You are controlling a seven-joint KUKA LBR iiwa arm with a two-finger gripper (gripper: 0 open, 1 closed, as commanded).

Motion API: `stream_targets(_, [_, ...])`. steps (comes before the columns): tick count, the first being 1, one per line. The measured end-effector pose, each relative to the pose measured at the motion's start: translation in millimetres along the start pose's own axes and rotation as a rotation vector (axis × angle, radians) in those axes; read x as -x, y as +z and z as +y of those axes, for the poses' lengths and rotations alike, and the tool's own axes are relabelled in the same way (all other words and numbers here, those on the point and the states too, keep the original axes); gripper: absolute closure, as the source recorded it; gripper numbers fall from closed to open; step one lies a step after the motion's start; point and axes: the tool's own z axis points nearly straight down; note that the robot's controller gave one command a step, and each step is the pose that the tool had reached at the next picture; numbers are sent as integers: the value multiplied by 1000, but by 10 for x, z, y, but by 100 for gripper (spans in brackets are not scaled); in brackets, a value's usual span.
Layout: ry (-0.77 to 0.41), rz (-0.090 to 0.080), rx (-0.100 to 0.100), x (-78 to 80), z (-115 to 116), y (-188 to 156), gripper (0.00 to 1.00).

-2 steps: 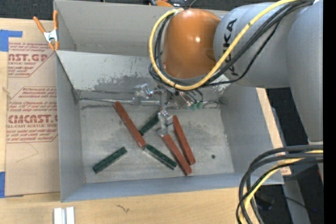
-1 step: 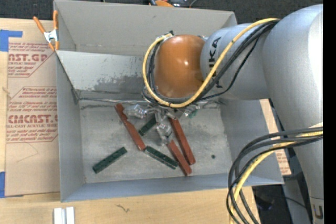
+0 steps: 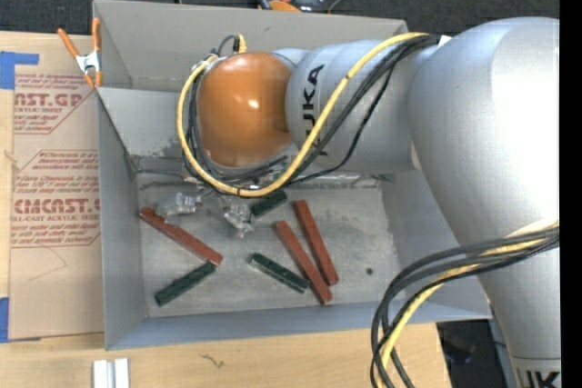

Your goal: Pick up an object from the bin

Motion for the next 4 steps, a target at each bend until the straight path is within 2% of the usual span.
stream_targets(1, [-248, 0, -2, -114, 572, -1519, 0])
stream_targets(2, [-524, 2, 11, 113, 585, -49, 0])
stream_targets(3, [-523, 2, 5, 116, 562, -89, 100])
stream_targets(4, [-512, 2, -4, -178, 499, -1304, 100])
